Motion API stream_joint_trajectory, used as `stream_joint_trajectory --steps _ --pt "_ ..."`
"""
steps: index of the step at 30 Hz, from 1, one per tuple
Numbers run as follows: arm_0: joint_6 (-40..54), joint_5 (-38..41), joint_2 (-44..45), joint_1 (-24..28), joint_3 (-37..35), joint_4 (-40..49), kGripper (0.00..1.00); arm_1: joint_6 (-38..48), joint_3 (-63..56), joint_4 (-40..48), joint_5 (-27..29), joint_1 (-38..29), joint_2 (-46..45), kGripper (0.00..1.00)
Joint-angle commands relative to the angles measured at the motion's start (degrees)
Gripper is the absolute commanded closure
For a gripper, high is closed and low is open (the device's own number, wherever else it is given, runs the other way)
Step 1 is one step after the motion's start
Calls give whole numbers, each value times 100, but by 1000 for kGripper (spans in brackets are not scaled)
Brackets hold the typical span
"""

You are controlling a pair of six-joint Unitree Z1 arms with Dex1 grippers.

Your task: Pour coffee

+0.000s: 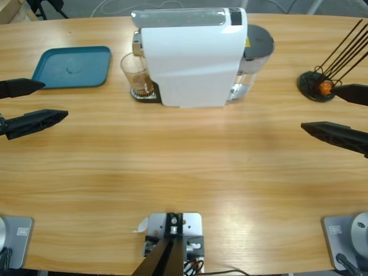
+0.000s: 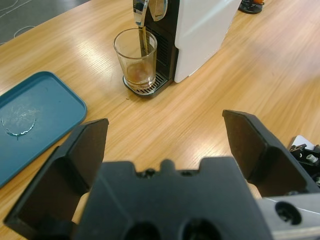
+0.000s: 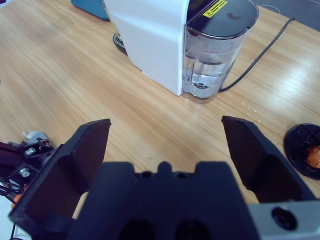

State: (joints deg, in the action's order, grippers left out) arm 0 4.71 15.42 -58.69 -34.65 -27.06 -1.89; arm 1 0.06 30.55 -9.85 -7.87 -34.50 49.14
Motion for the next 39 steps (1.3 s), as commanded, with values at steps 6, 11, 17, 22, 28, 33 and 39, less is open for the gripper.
stream_joint_trajectory --steps 6,11,17,22,28,33,39 --pt "117 49 -172 -42 187 -41 0 55 -225 71 -31 -59 140 0" --pt "117 190 -169 -42 192 -48 0 60 -225 92 -40 -64 206 0" --pt "135 197 -378 -42 162 -61 0 64 -233 106 -25 -66 201 0" --pt "135 197 -366 -42 157 -66 0 64 -242 115 -4 -66 210 0" --pt "135 128 -343 -42 157 -66 0 69 -242 122 -4 -66 219 0" --pt "132 128 -306 -42 174 -75 0 82 -242 118 -4 -66 210 0" --pt "126 114 -262 -42 174 -84 0 82 -251 120 1 -66 201 0"
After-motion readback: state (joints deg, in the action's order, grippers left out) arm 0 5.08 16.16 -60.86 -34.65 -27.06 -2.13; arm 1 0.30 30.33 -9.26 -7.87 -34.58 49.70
